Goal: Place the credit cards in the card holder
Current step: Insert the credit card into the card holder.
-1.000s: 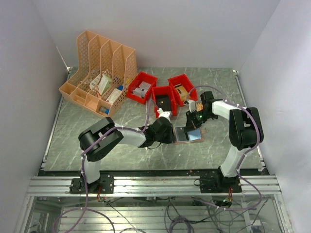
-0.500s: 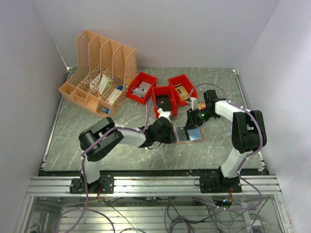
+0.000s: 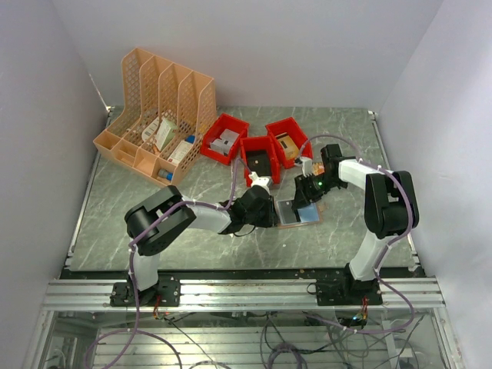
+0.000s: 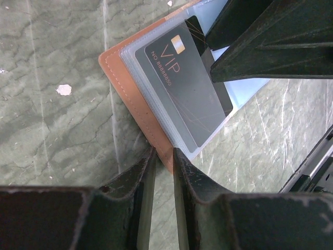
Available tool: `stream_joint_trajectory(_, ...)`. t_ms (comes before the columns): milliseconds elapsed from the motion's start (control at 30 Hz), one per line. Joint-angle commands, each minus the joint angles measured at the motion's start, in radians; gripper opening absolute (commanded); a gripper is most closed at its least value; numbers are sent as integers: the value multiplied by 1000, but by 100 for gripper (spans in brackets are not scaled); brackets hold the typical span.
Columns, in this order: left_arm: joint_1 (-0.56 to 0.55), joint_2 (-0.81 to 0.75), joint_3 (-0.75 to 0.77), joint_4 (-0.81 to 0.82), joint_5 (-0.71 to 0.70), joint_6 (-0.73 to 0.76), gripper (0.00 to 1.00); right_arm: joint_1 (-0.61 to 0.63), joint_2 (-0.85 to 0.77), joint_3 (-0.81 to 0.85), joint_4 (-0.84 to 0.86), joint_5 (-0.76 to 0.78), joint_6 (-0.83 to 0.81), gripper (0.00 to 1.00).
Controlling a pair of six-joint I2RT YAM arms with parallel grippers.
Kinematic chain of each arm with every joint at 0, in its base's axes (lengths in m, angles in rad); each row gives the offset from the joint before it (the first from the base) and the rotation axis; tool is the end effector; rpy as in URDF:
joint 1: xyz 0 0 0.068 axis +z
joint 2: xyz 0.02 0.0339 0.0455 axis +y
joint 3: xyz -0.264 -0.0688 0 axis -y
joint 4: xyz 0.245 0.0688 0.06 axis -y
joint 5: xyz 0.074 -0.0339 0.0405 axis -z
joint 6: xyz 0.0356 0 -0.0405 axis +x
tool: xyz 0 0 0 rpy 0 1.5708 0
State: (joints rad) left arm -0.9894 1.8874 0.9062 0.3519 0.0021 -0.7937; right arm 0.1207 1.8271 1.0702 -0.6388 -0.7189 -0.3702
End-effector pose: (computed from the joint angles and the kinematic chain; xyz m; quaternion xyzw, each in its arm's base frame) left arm 0.2069 -0.3150 0.1296 0.0875 0.8869 -0.3535 0.2842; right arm 0.3186 0.0623 0.1450 -0.2564 0.8971 0.3375 0.1248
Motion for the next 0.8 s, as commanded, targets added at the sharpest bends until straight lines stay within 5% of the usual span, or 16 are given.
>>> stream_joint_trajectory(0, -5, 26, 5, 77, 37, -8, 30, 7, 44, 7, -20, -25, 7, 39)
stream_joint_trajectory(267, -5, 51, 13, 88, 48, -10, 28, 33, 45, 7, -18, -69, 9, 35)
stream_joint_trajectory(500, -3, 60, 23, 81, 41, -6, 27, 47, 50, 10, -32, -95, 2, 16)
stream_joint_trajectory(767, 8, 25, -5, 90, 21, 24, 28, 26, 13, 29, -42, -82, -18, 30)
